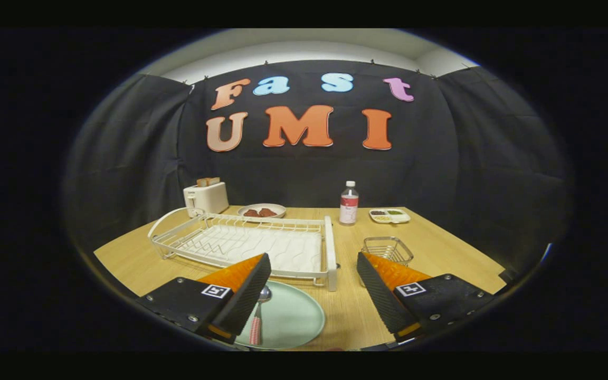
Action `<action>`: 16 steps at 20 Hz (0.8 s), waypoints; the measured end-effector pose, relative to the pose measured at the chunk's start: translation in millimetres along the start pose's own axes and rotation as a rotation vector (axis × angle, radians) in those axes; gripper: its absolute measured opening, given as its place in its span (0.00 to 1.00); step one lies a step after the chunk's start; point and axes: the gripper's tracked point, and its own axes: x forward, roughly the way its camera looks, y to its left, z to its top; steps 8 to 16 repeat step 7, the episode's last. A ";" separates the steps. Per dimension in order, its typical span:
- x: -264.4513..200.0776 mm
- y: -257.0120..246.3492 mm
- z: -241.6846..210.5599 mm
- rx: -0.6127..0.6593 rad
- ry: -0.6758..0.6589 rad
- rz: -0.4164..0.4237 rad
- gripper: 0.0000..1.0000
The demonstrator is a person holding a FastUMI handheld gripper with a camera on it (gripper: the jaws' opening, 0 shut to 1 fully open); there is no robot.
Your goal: Take the plate from the dish rack, then take the spoon from the basket and place it into the plate.
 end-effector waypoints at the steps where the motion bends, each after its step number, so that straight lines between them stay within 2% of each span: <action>1: -1.4 -4.9 5.3 -0.002 -0.007 -0.005 0.98; 7: -11.0 -25.9 18.1 -0.003 -0.028 -0.033 0.98; 16: -11.0 -25.9 18.1 -0.003 -0.028 -0.033 0.98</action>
